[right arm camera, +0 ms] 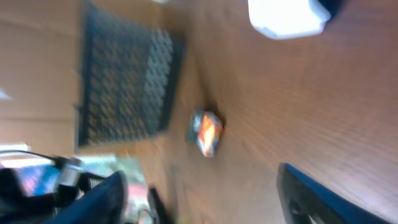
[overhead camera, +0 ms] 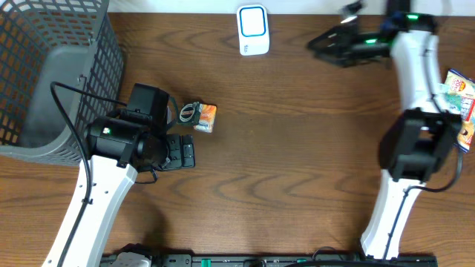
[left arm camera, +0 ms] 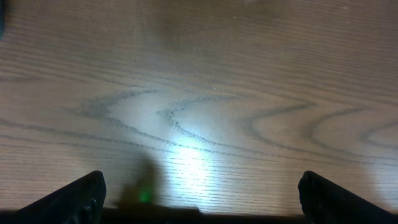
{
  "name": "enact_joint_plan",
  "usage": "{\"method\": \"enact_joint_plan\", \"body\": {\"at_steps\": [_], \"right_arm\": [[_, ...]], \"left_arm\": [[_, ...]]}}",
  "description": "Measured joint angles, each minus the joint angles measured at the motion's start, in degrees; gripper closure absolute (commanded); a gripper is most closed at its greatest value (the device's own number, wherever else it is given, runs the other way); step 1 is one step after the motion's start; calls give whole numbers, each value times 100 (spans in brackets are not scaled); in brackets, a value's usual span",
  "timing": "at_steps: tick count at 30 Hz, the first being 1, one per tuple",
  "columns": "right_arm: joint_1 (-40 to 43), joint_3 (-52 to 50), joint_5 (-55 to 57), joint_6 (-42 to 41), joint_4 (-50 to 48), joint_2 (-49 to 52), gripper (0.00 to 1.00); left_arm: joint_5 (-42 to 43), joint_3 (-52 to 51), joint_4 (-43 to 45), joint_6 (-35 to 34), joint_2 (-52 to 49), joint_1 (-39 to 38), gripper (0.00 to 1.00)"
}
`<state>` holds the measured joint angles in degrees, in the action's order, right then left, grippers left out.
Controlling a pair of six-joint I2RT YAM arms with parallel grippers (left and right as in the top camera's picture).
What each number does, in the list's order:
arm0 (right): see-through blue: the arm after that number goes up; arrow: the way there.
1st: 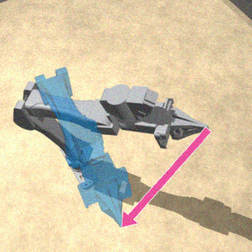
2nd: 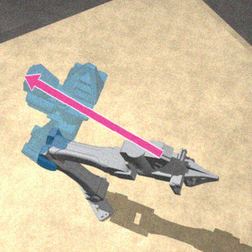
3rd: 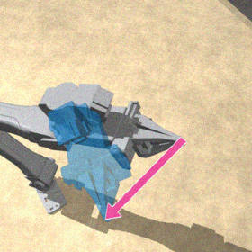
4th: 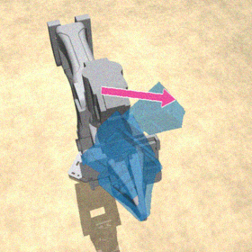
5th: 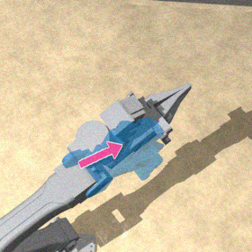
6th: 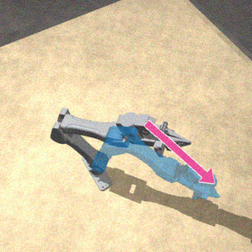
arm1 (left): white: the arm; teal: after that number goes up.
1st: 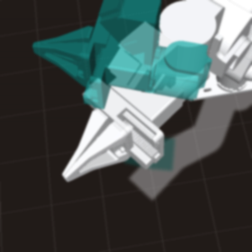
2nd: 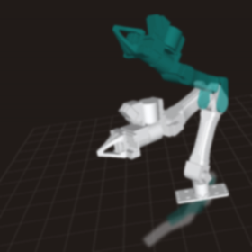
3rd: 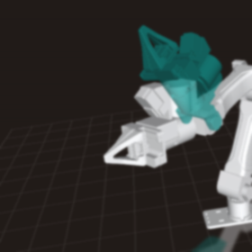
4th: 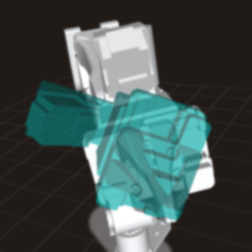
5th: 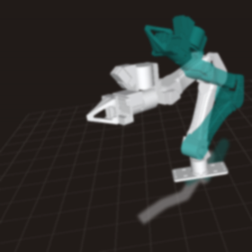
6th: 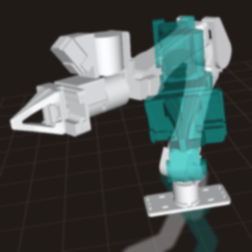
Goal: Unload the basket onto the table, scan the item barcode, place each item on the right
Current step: 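Move the right gripper back left toward the orange tissue pack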
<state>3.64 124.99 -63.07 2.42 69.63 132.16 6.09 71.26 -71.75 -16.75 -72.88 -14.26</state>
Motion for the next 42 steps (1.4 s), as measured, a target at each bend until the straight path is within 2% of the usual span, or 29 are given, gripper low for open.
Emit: {"method": "enact_joint_plan", "body": {"at_steps": [3, 6, 7, 15, 20, 25, 37, 42], "right_arm": [[-776, -2, 863, -184, 146, 0, 39], [-1469, -2, 1738, -452, 105, 0, 52], [-1661, -2, 2011, -562, 72, 0, 54], [-3099, -7, 3991, -1709, -306, 9, 55], [-3770, -7, 4621, -2192, -627, 155, 63], [-4124, -20, 4887, -2566, -999, 490, 72], [-4336, -68, 5226, -3099, -1226, 861, 68], [-4358, -70, 5490, -3108, -1086, 979, 75]], "left_arm": [[0, 0, 0, 0, 0, 0, 2], [0, 0, 0, 0, 0, 0, 2], [0, 0, 0, 0, 0, 0, 2], [0, 0, 2, 0, 0, 2, 2], [0, 0, 0, 0, 0, 2, 2], [0, 0, 0, 0, 0, 2, 3], [2, 0, 0, 0, 0, 0, 2], [2, 0, 0, -2, 0, 0, 3]]}}
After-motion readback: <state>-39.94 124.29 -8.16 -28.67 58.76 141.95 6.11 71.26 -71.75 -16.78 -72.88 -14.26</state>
